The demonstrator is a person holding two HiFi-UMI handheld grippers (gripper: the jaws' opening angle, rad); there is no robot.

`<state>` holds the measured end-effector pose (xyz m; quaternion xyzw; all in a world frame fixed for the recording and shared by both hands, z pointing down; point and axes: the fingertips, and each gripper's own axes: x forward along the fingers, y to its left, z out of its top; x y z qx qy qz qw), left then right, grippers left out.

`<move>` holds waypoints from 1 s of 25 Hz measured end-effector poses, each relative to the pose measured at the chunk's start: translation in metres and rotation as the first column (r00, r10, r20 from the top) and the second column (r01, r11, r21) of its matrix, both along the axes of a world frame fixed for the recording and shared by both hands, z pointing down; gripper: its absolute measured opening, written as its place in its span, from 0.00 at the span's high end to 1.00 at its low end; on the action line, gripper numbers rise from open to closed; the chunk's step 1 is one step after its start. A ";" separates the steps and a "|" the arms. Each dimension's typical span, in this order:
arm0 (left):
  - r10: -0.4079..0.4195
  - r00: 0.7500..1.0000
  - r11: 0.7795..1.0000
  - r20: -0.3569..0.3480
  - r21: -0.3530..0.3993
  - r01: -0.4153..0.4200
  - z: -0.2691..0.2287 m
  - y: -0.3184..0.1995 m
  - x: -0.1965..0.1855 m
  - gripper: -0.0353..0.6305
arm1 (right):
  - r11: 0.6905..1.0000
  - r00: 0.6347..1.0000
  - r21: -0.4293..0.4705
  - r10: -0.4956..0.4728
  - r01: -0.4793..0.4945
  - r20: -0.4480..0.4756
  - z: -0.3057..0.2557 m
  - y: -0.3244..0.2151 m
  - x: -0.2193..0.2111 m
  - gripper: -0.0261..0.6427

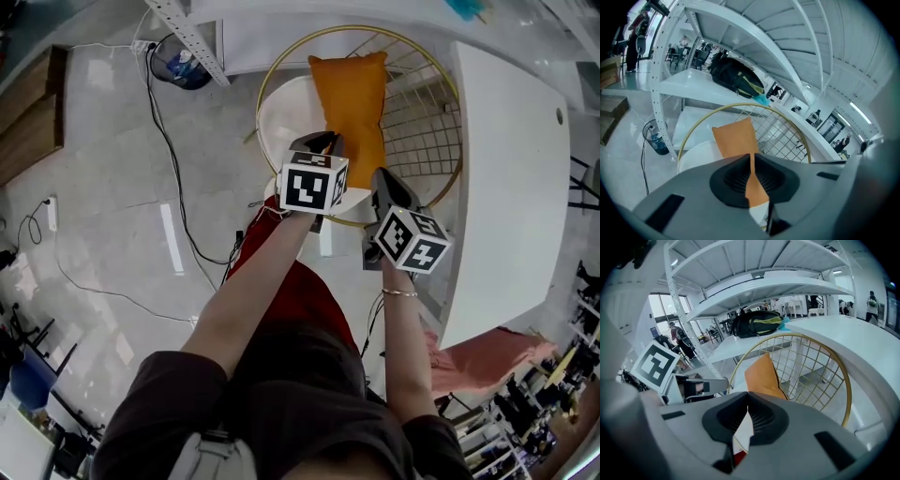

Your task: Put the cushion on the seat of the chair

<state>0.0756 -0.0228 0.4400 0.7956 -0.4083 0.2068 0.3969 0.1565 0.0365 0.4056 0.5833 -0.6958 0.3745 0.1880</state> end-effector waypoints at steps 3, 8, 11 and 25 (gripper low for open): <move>0.035 0.999 0.998 -0.009 0.055 -0.035 -0.015 0.003 0.003 0.92 | 1.000 1.000 0.023 -0.001 0.001 0.008 -0.007 0.002 0.000 0.93; 0.062 0.997 0.992 -0.055 0.111 -0.055 -0.033 0.009 0.009 0.93 | 0.998 1.000 0.068 -0.003 0.002 0.023 -0.018 0.006 0.000 0.93; 0.077 0.995 0.987 -0.069 0.143 -0.066 -0.044 0.012 0.008 0.93 | 0.994 0.999 0.108 -0.006 0.002 0.035 -0.028 0.008 -0.002 0.93; 0.133 0.983 0.950 -0.128 0.301 -0.090 -0.115 0.040 -0.010 0.93 | 0.953 0.997 0.301 0.007 -0.028 0.072 -0.089 0.026 -0.007 0.93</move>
